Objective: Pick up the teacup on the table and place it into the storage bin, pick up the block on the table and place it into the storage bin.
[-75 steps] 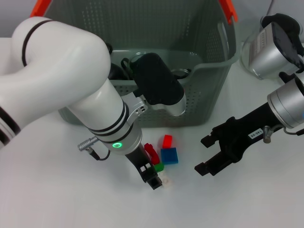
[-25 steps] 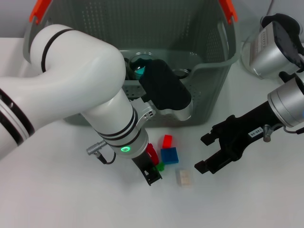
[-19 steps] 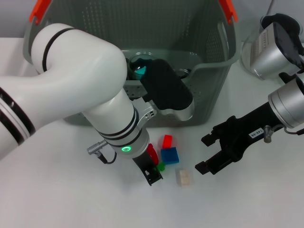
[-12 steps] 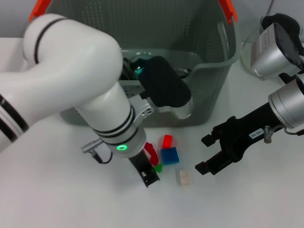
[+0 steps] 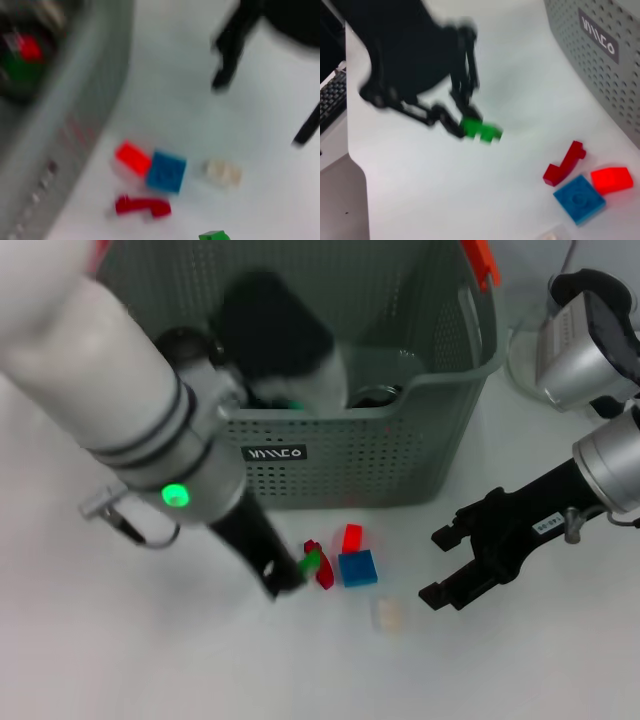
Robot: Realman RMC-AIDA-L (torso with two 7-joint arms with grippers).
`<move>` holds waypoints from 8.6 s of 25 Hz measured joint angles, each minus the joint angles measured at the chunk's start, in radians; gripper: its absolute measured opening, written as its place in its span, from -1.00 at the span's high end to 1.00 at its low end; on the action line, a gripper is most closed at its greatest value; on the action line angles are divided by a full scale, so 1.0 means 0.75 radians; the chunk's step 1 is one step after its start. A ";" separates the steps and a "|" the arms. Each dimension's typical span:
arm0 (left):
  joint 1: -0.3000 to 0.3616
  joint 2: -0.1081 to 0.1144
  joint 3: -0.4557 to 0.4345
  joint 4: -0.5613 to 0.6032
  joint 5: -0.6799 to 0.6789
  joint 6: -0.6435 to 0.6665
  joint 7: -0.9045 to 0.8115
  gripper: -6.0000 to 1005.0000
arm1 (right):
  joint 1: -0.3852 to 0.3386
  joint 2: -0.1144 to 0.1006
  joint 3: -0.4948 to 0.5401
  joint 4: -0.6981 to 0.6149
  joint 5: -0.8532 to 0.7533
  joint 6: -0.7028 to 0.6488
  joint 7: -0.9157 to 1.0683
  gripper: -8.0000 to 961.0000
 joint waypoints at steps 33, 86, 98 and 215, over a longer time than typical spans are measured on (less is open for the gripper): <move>-0.549 0.152 -0.679 -0.542 -0.065 -0.749 0.086 0.63 | 0.000 0.003 -0.008 0.000 0.000 0.003 0.000 -0.96; -0.095 -0.004 0.135 -0.365 0.109 -0.449 0.253 -0.91 | -0.013 -0.009 0.000 0.013 -0.002 0.012 0.003 -0.96; -0.177 -0.009 0.179 -0.504 0.105 -0.542 0.159 -0.88 | -0.012 -0.009 0.002 0.012 -0.002 0.014 0.000 -0.96; -0.250 -0.011 0.262 -0.653 0.043 -0.648 -0.015 -0.59 | -0.011 -0.007 0.002 0.009 -0.068 0.003 -0.016 -0.96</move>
